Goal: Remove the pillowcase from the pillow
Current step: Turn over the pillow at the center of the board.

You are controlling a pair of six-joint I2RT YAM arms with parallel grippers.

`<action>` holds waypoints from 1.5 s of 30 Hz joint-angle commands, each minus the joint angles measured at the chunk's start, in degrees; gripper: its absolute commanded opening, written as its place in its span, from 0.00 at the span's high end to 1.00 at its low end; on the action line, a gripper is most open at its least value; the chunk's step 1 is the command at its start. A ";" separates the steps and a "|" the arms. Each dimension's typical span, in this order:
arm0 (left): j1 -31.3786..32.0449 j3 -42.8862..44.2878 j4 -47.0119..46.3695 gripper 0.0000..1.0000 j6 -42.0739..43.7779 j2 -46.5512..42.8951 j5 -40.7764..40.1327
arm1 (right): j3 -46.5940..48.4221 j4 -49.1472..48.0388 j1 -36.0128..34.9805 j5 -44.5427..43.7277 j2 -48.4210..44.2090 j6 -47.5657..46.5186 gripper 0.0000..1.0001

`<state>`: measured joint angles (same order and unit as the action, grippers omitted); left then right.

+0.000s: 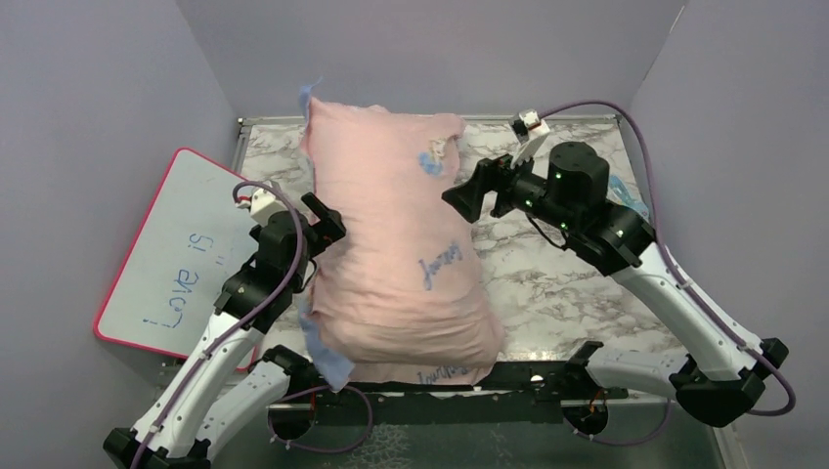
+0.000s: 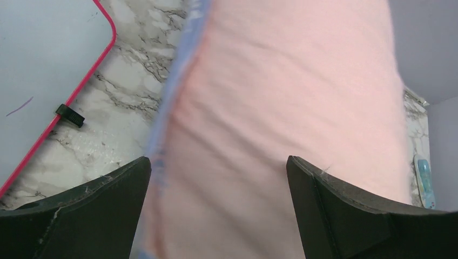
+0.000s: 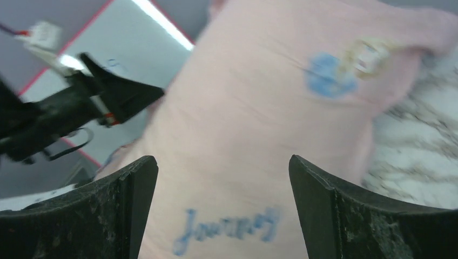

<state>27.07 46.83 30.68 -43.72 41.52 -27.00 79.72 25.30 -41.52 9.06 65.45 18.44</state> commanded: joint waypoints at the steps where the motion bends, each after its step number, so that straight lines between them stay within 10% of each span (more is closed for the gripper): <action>1: -0.09 -0.03 0.53 0.01 0.40 -1.59 0.22 | -6.89 6.74 2.87 -15.96 4.08 4.17 0.04; 11: -0.18 -5.28 1.49 0.01 -1.94 1.86 7.63 | -18.42 -4.54 11.41 26.41 15.95 9.26 0.03; 21: -0.18 -7.84 -3.96 0.13 2.29 7.16 17.94 | -15.14 -15.78 11.44 39.84 27.89 14.93 0.02; 24: -0.18 -9.15 -6.78 0.23 3.22 8.52 21.68 | -15.53 -25.59 11.41 47.23 30.85 19.61 0.15; 26: -0.18 -9.68 -8.83 0.34 4.29 9.79 25.07 | -16.59 -32.21 11.46 50.48 31.69 22.58 0.48; 31: -0.18 -9.02 -15.29 0.47 7.82 13.19 32.55 | -13.85 -18.23 11.48 33.75 26.18 15.40 0.99; 43: 0.52 15.29 -29.19 0.47 13.93 43.97 49.77 | -31.20 -5.56 14.62 4.38 -4.81 16.70 0.98; 45: 0.93 21.08 -29.02 0.45 14.79 50.10 51.48 | -32.94 -2.57 14.69 0.41 -8.10 16.96 0.80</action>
<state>26.55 59.05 5.45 -31.92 81.41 13.26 49.71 19.97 -26.22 17.26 63.53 33.76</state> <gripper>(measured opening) 0.532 0.059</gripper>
